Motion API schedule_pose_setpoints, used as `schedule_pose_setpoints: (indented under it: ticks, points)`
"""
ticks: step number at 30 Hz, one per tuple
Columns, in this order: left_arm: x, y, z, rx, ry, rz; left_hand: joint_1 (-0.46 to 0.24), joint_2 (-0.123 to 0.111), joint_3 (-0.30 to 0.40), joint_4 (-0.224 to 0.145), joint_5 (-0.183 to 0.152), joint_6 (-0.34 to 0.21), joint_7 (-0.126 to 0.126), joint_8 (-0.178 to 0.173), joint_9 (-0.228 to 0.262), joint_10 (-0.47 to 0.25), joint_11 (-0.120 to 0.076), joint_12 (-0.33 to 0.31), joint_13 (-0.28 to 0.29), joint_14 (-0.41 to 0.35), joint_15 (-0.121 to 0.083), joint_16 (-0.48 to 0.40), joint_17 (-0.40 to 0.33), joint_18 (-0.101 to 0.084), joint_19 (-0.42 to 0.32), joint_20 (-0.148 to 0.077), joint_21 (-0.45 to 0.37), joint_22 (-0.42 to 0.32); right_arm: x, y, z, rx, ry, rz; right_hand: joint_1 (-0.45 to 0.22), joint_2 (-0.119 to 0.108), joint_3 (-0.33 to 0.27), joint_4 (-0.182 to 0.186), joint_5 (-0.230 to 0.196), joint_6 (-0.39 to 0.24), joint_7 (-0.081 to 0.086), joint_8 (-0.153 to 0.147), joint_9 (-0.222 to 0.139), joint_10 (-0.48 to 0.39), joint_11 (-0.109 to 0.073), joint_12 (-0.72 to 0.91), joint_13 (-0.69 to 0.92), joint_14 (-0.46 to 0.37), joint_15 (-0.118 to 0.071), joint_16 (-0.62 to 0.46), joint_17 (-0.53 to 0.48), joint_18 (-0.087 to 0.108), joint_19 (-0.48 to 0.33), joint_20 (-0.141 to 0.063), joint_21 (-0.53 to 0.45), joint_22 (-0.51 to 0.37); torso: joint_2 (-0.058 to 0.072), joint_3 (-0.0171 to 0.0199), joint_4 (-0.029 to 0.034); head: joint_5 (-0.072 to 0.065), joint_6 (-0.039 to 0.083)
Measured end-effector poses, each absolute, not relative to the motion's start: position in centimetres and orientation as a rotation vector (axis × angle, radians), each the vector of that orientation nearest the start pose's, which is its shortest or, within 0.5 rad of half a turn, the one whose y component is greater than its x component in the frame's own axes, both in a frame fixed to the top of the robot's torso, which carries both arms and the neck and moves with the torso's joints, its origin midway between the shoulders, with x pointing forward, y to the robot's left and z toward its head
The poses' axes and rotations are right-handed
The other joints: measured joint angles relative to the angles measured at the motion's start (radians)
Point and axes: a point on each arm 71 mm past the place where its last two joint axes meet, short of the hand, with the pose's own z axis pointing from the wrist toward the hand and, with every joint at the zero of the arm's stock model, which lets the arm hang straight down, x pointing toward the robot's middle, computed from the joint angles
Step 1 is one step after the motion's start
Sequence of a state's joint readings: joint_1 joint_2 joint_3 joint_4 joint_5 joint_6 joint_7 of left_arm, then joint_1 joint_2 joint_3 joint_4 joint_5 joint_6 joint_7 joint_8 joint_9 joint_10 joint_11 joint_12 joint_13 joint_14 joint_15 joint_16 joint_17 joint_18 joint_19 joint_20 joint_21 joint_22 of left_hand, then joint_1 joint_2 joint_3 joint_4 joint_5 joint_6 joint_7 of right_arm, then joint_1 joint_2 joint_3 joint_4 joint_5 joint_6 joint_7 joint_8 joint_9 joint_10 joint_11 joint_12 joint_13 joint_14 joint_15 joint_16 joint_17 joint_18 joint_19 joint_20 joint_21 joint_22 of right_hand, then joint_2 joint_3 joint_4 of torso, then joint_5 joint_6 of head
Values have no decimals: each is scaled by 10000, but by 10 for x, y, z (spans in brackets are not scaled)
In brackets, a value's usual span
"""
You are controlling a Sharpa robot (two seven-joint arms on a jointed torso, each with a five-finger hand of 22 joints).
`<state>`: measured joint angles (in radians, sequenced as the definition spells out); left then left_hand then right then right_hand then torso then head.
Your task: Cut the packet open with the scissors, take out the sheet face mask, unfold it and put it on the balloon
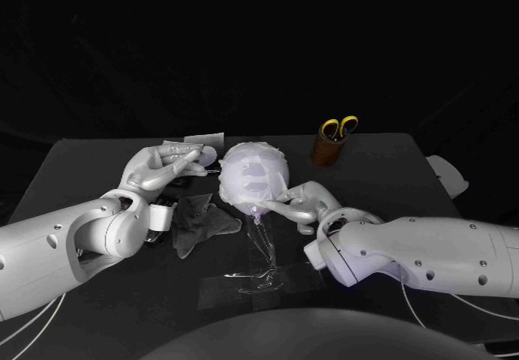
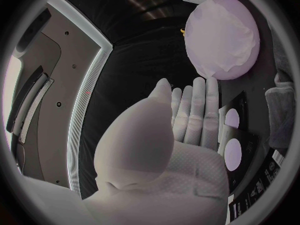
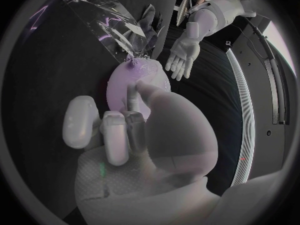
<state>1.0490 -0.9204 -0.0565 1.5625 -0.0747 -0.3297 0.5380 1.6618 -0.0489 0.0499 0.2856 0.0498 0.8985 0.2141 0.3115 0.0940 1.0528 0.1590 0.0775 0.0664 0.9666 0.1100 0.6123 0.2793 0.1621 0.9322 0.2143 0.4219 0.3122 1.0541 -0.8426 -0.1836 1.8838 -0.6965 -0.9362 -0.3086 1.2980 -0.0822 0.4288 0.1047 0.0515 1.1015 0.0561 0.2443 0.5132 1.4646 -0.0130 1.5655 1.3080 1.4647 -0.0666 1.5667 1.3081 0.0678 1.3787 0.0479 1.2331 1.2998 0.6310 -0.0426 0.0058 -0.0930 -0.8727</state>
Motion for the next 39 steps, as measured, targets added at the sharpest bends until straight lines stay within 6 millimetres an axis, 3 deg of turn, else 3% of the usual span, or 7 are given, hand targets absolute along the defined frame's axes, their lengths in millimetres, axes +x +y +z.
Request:
schedule_pose_setpoints:
  ticks: [5, 10, 39]
  points:
    - [448, 237, -240, -11001, 14030, -14999, 0, 0, 0, 0, 0, 0, -1, 0, 0, 0, 0, 0, 0, 0, 0, -4, 0, -4, -34, -34, 0, 9, 362, -151, -263, 9805, 18016, 8062, 211, 86, 309, -333, -58, 77, -35, 102, 32, -8, -7, -12, 1, 34, -34, -2, 0, -4, 16, -53, 0, 3, -3, 0, -1, 1, 0]
    - [448, 238, -240, -11014, 14045, -14979, 0, 0, 0, 0, 0, 0, -2, 0, 0, 0, 0, 0, 0, 0, 1, -5, -1, -6, -34, -34, 0, 9, 362, -151, -263, 9772, 17927, 8137, 276, 152, 393, -418, -94, 118, -42, 169, 99, -8, -6, 19, 0, 34, -34, -27, -1, -5, 15, -53, 0, 22, -4, 3, -4, 2, 0]
    - [449, 239, -241, -11070, 14117, -14900, 0, 0, 0, 0, 0, 37, 4, -45, 0, 0, 0, 0, 0, 0, 3, 42, 3, -13, -33, -33, 33, 13, 357, -168, -260, 10005, 17860, 7869, 257, 245, 545, -397, -59, 204, 43, 271, 98, 2, -68, 3, 1, -1, -69, -5, 0, -14, 49, -86, 0, 84, -5, 3, -6, -8, 0]
